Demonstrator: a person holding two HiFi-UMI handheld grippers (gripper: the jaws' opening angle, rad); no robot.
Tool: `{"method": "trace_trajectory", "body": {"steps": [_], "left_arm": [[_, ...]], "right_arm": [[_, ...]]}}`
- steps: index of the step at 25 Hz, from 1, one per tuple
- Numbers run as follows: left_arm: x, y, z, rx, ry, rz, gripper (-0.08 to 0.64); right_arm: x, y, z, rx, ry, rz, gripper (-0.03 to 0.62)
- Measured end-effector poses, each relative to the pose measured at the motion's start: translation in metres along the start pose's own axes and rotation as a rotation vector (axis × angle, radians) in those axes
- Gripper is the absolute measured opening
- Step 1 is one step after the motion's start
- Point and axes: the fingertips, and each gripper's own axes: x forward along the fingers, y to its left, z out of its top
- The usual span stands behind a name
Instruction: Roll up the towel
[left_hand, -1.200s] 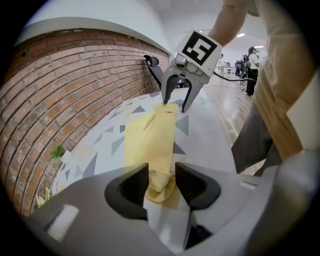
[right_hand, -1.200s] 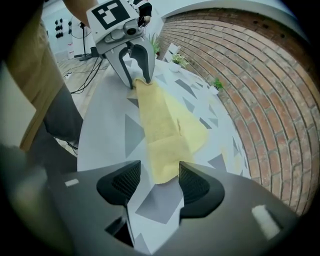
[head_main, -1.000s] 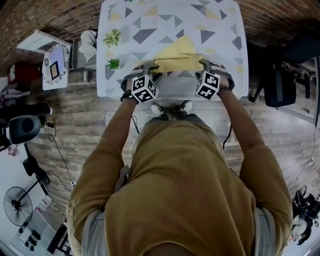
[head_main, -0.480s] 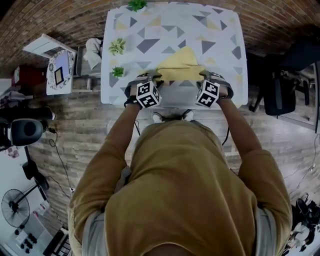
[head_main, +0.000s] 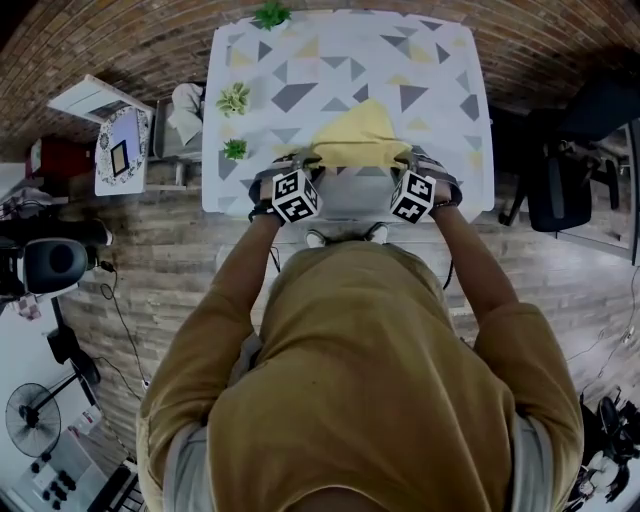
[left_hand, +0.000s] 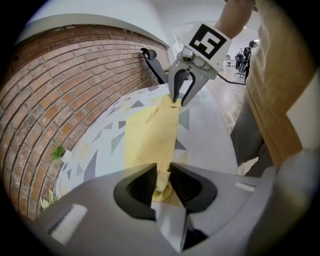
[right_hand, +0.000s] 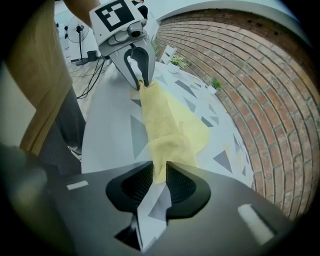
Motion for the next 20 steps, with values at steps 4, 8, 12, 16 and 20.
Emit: {"method": "trace_trajectory", "body": {"steps": [4, 8, 12, 16, 20], "left_arm": [[-0.002, -0.003, -0.003, -0.001, 0.011, -0.005, 0.133], [-0.005, -0.005, -0.005, 0.001, 0.021, -0.007, 0.133], [-0.008, -0.009, -0.007, -0.005, 0.024, -0.005, 0.131], [-0.012, -0.013, -0.009, -0.012, 0.021, -0.007, 0.129], [-0.016, -0.020, -0.009, -0.015, 0.015, -0.007, 0.126]], "right_arm": [[0.000, 0.001, 0.000, 0.004, 0.004, -0.011, 0.077], [0.001, 0.002, -0.001, 0.014, 0.002, -0.016, 0.066], [-0.002, 0.006, 0.000, 0.026, -0.006, -0.013, 0.063], [-0.009, 0.015, 0.002, 0.024, -0.015, 0.007, 0.057], [-0.014, 0.022, 0.000, 0.031, -0.019, 0.011, 0.055]]}}
